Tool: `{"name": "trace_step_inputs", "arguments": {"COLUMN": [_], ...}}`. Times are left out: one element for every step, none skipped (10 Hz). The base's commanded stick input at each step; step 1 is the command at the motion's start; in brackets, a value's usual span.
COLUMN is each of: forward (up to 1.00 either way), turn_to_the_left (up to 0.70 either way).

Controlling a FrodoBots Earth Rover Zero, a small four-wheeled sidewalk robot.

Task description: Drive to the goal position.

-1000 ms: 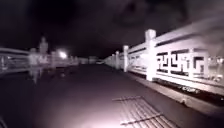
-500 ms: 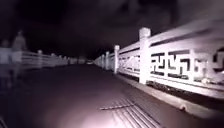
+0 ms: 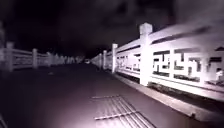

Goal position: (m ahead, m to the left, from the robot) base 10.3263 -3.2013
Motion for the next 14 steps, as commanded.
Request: {"name": "trace_step_inputs", "arguments": {"forward": [0.45,0.45,0.45,0.45,0.45,0.45,0.45,0.45,0.45,0.45,0.45,0.45,0.45,0.45], "turn_to_the_left": [0.00,0.00,0.00,0.00,0.00,0.00,0.00,0.00,0.00,0.06,0.27,0.27,0.27,0.27]}}
